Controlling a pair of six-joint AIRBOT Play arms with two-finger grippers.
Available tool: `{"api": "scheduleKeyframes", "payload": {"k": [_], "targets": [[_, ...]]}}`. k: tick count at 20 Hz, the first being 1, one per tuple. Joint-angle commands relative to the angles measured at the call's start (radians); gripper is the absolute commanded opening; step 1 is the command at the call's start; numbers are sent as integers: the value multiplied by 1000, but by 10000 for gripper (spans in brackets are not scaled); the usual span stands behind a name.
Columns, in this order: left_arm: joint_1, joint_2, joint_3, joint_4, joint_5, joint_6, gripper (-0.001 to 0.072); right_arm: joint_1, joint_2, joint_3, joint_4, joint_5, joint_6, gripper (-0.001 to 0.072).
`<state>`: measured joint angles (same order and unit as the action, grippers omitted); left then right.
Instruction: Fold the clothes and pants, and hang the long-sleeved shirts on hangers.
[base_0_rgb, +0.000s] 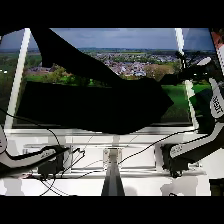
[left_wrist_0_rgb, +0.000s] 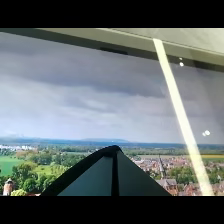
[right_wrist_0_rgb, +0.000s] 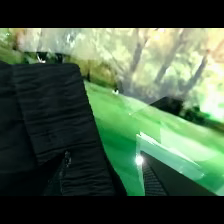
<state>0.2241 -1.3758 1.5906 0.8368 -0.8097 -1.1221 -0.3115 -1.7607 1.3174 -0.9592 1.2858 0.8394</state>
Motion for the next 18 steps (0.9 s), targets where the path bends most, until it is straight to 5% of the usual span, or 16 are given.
{"api": "scheduleKeyframes", "payload": {"k": [1,6,7,8,10,18], "targets": [[0,0,1,0,-1,0,7,2,-32,0,24,69,23,503],[0,0,1,0,-15,0,7,47,-64,0,82,256,11,502],[0,0,1,0,-19,0,7,58,-64,0,93,276,-16,458],[0,0,1,0,-19,0,7,66,-64,2,110,278,-55,354],[0,0,1,0,-18,0,7,76,-61,10,139,263,-92,20],[58,68,1,0,47,0,6,-22,85,76,7,313,-65,16]]}}
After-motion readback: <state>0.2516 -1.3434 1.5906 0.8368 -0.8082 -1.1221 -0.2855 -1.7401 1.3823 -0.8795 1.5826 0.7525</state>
